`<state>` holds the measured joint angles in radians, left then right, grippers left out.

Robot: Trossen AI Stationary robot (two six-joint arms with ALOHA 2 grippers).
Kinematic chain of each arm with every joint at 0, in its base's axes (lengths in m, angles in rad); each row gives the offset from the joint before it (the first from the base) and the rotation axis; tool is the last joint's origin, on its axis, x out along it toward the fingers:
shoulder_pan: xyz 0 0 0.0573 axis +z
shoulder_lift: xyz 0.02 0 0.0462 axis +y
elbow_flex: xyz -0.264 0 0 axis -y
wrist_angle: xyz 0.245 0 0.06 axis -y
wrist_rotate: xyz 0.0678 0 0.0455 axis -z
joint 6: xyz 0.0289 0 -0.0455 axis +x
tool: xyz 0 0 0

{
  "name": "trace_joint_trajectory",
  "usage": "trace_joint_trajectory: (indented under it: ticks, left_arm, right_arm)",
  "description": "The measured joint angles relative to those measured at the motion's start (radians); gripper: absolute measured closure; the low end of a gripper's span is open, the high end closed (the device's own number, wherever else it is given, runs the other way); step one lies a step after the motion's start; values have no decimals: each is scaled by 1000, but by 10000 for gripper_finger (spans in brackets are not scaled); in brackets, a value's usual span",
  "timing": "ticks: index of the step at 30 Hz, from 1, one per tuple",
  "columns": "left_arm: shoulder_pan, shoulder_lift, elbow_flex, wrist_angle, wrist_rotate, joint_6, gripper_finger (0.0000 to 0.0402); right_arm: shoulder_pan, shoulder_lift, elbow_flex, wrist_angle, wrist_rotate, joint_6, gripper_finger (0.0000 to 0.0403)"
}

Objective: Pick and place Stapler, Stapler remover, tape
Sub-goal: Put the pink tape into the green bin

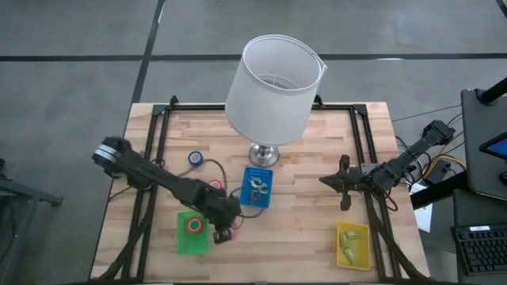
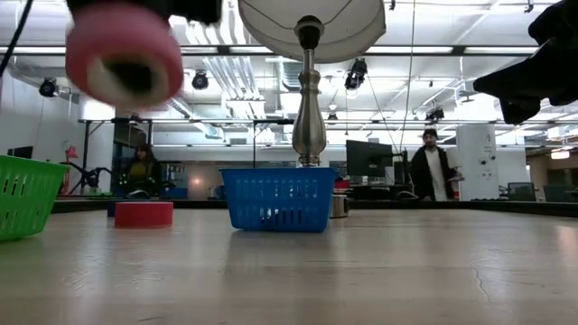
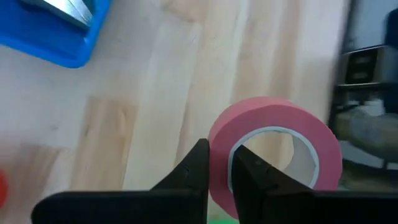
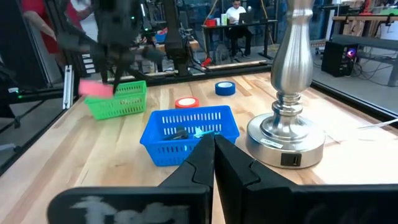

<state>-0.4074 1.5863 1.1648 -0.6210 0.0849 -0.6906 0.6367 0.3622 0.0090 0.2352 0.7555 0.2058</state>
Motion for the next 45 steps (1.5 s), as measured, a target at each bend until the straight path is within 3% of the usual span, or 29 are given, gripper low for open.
trace_joint_trajectory:
  ticks: [4,10,16,27,45]
  left_arm:
    - [0,-124,0,-132,-21,-60,350]
    - [-46,-280,-6,-405,-182,-141,354]
    - [-123,-322,-9,-516,-244,-211,353]
    - [-227,-266,-169,-428,-255,-363,351]
    - [-260,-193,-370,-198,-191,-387,347]
  right_arm:
    - [0,0,0,0,0,0,394]
    - [0,0,0,0,0,1,394]
    - [0,0,0,0,0,3,394]
    - [0,0,0,1,0,3,394]
    - [0,0,0,1,0,3,394]
